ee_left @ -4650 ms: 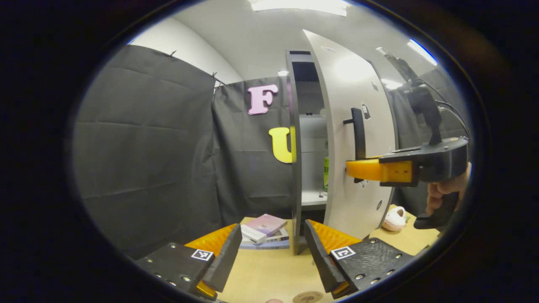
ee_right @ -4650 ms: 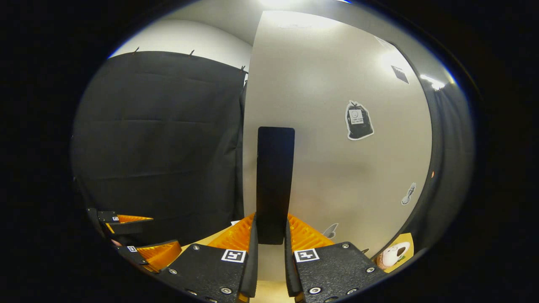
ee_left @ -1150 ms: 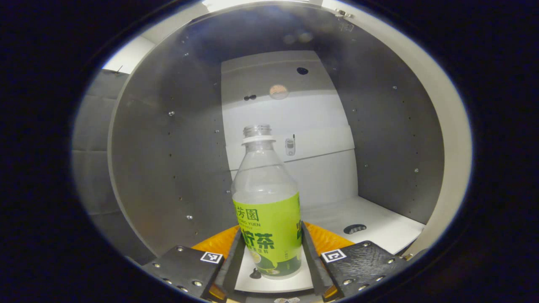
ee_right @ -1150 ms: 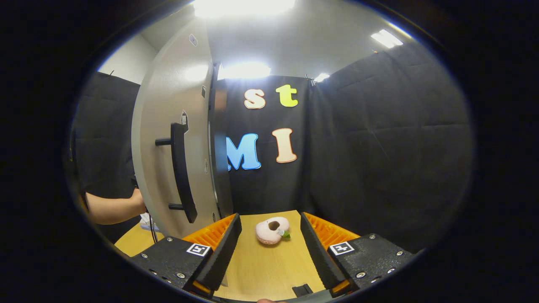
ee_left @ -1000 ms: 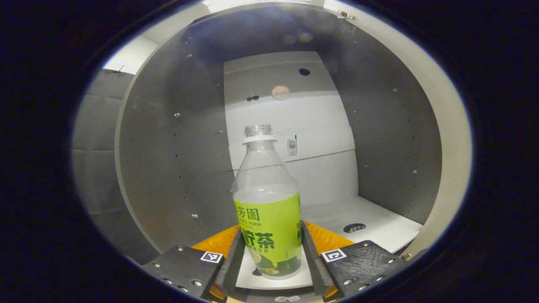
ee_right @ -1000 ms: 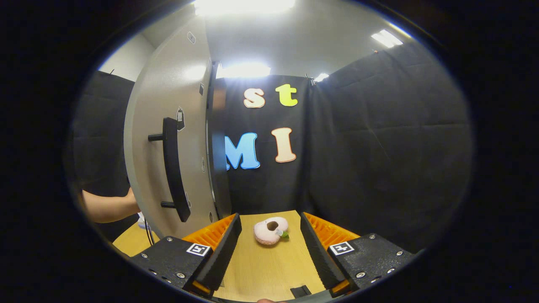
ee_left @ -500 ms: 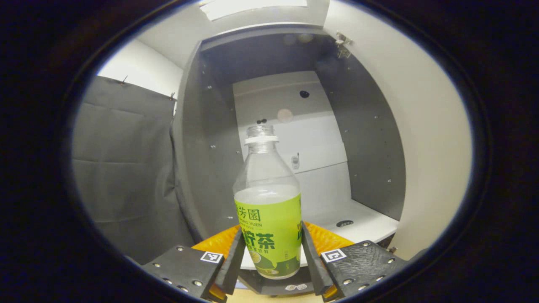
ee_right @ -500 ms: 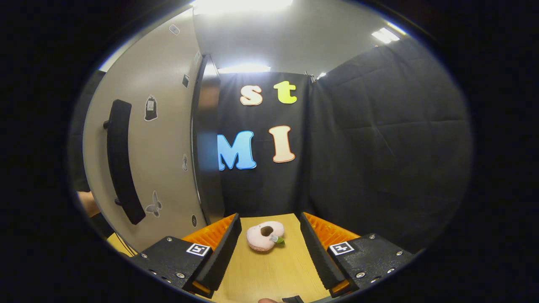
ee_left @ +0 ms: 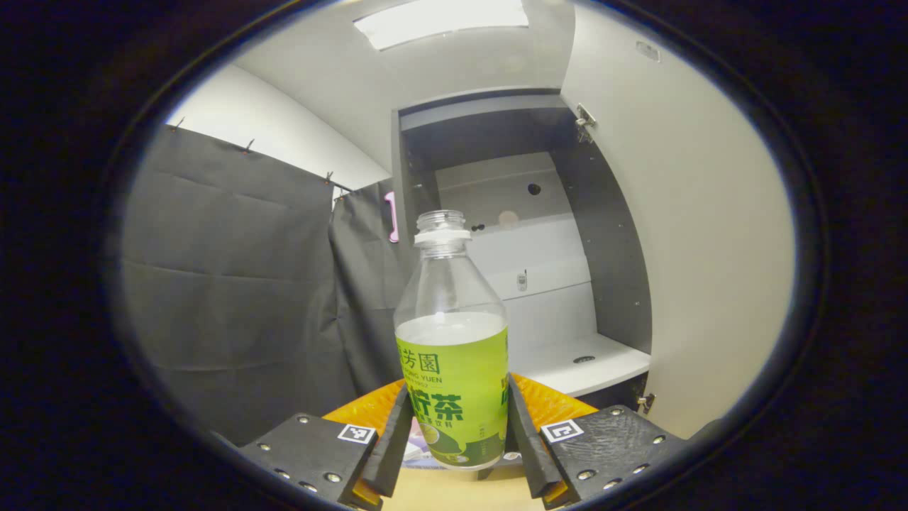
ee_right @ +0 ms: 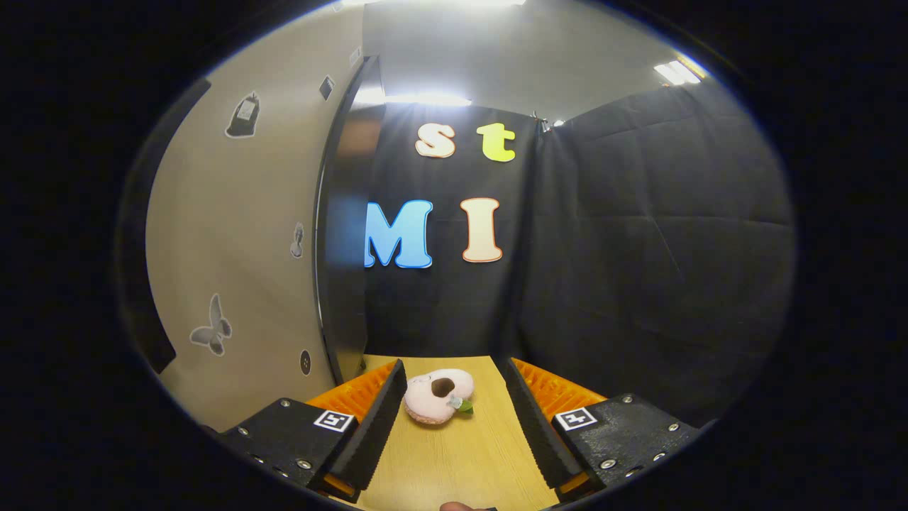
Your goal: Open the cabinet door with the right hand, grasp the bottle in the cabinet with the left hand and place it on the coaster, then close the cabinet door with the right hand.
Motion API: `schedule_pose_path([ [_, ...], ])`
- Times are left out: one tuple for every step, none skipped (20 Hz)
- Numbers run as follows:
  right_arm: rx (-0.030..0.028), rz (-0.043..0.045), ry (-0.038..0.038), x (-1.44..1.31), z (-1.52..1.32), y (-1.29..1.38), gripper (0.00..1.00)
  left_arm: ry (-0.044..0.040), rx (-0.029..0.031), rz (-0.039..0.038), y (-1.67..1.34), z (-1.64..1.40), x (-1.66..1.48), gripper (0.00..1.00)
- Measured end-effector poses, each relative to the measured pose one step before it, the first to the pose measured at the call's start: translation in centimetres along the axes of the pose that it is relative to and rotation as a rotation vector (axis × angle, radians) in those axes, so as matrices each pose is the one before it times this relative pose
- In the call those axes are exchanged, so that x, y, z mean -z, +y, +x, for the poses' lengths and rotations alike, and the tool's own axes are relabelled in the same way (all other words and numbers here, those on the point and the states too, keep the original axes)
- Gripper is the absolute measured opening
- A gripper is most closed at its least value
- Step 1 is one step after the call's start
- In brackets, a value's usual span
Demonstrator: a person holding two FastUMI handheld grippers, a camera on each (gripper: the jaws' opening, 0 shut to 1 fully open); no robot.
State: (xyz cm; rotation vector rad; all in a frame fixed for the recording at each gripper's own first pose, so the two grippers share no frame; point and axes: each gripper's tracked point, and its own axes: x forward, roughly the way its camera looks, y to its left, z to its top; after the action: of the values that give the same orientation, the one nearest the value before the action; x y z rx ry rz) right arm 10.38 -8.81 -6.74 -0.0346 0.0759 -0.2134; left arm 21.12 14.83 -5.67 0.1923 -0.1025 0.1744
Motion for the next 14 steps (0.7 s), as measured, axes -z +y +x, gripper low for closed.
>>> schedule_pose_path([
  [0.00764,0.00081,0.0062,0.392,0.501,0.372,0.88,-0.0065,-0.00608,0.00932,0.193,-1.336,0.732,0.65],
  [0.0256,-0.01696,0.01934,0.713,0.445,-0.031,0.88,0.00932,-0.00393,-0.00036,0.186,-1.238,1.06,0.69],
  [0.04499,-0.03433,0.02619,1.172,0.196,-0.86,0.88,0.01713,0.01203,-0.01799,-0.258,-1.594,1.638,0.74],
  [0.02849,-0.00825,0.00982,0.629,0.286,-0.257,0.88,0.01055,0.01439,-0.01928,-0.343,-1.472,1.359,0.65],
  [0.01558,0.01775,-0.00532,0.157,0.317,0.319,0.88,0.00493,-0.00049,-0.0091,0.216,-1.327,1.187,0.69],
  [0.00728,0.01998,-0.00314,0.19,0.261,0.259,0.89,0.00237,0.00122,-0.00652,0.214,-1.207,1.239,0.69],
  [0.00468,0.00487,0.00016,0.612,0.344,0.148,0.89,0.00253,0.00297,-0.00185,0.138,-1.351,1.441,0.69],
  [0.01714,-0.01025,0.01319,0.85,0.329,-0.171,0.9,-0.00067,-0.0066,0.00084,0.329,-1.212,1.216,0.69],
  [0.01318,-0.01656,0.02208,1.216,0.298,-0.345,0.9,-0.00421,0.00922,0.00341,-0.158,-1.276,1.163,0.69],
  [0.00798,-0.01503,0.02884,1.112,0.35,-0.074,0.92,-0.00677,0.0013,0.01326,0.047,-1.095,1.028,0.69],
  [0.0106,-0.01122,0.02706,1.007,0.239,-0.074,0.92,-0.00702,-0.00033,0.01821,0.212,-0.862,0.98,0.74],
  [0.02211,-0.00424,0.02162,0.692,0.241,-0.525,0.93,-0.00655,0.00128,0.01573,-0.057,-0.825,0.984,0.7],
  [0.01907,0.00725,0.01433,0.326,0.182,-0.501,0.92,-0.00365,0.00109,0.00825,-0.147,-0.722,1.117,0.7],
  [0.01144,0.0088,0.00699,0.204,0.055,-0.275,0.93,0.0038,0.00114,-0.00291,-0.027,-0.582,1.303,0.7],
])
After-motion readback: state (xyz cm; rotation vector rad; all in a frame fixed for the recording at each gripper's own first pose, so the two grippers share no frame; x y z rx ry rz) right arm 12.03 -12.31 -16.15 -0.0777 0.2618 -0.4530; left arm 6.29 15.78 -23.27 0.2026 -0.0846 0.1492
